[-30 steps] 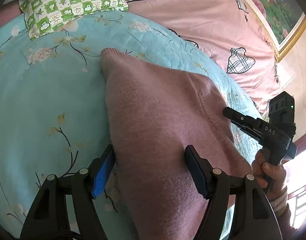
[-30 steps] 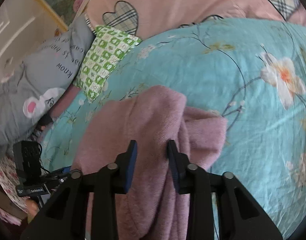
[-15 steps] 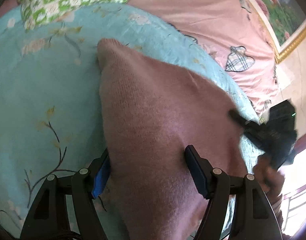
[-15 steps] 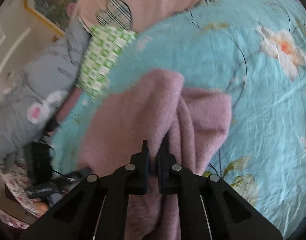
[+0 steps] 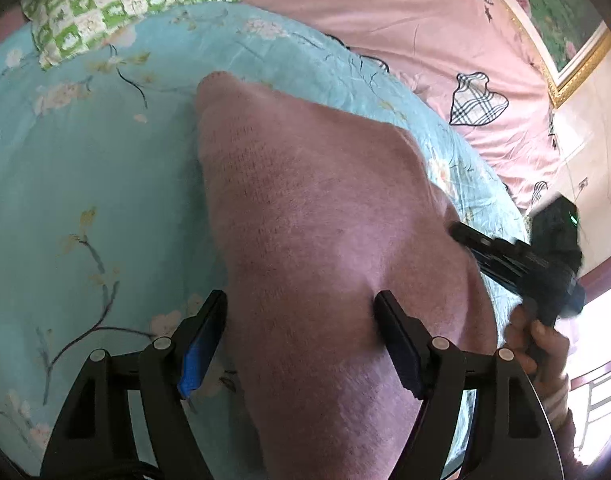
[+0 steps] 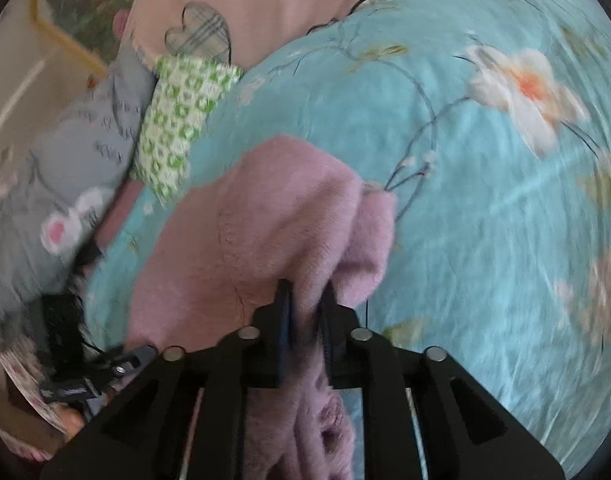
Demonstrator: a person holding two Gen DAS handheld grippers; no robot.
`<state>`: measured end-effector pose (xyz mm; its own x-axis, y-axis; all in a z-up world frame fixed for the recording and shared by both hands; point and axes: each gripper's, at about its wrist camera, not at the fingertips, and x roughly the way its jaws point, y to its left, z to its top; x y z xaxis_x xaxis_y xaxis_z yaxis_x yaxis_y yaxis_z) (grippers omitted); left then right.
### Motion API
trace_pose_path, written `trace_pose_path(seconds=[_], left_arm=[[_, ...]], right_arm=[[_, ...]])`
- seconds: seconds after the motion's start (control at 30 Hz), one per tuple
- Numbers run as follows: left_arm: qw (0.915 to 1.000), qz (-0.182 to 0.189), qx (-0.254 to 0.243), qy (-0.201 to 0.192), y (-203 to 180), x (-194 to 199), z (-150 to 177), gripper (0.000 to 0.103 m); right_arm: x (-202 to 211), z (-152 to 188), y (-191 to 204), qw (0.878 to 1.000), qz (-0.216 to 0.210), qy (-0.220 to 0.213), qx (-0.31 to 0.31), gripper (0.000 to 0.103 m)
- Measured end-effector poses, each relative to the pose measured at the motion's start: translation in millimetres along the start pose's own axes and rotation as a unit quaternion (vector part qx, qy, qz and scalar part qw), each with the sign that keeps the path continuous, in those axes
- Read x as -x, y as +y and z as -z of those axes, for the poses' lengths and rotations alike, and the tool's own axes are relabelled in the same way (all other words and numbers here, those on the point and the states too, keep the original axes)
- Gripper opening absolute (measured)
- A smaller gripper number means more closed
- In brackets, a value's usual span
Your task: Fold small clothes
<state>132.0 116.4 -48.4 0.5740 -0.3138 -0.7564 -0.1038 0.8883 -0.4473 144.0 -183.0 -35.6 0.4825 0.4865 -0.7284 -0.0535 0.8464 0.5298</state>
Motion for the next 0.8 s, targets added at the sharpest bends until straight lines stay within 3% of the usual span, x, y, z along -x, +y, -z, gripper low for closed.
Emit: trace_pose_path(seconds=[0.13,0.2,0.27,0.37,0.43,0.47,0.5,0.63,0.73,0.8], left_arm=[[0.9998,0.003,-0.015,-0.014,-3.6,24.4,14.8,0.074],[0.9997,0.008,-0.020,-0.013,-5.4,32.9,28.0,0.074],[0.9996,0.006,-0.028,-0.004,-8.0,34.3,40.0,0.074],[0.9989,-0.007,-0.046,0.009,-12.2,27.0,53.8,0.074],[0.9987,-0.012,-0.047,0.018,-12.6,20.0,58.5,0.074],[0.9986,-0.014,-0.046,0.023,-12.8,17.0,59.2,0.073],[0.9985,-0.015,-0.046,0.025,-14.3,16.1,59.1,0.072],[0.9979,-0.016,-0.060,0.015,-21.4,21.8,60.3,0.073],[0.9974,-0.020,-0.055,0.042,-15.9,3.9,68.9,0.075],[0.9974,-0.020,-0.061,0.033,-14.0,-0.3,76.7,0.075]], right_arm=[[56.4,39.9,6.0,0.998,-0.031,-0.046,0.005,0.024],[68.3,58.7,8.0,0.998,-0.037,-0.051,0.010,0.042],[74.4,80.2,9.3,0.998,-0.029,-0.050,0.019,0.047],[65.6,98.2,8.6,0.999,-0.016,-0.029,0.024,0.047],[52.4,104.3,8.9,0.999,0.002,-0.007,0.034,0.043],[48.6,106.3,10.3,0.999,0.009,-0.002,0.039,0.010],[46.2,106.1,11.3,0.999,0.017,0.003,0.040,0.006],[72.5,98.1,15.8,0.997,0.038,-0.039,0.050,0.005],[62.0,100.7,3.4,0.996,0.075,-0.010,0.054,0.005],[44.0,110.0,-1.9,0.993,0.103,0.013,0.060,0.005]])
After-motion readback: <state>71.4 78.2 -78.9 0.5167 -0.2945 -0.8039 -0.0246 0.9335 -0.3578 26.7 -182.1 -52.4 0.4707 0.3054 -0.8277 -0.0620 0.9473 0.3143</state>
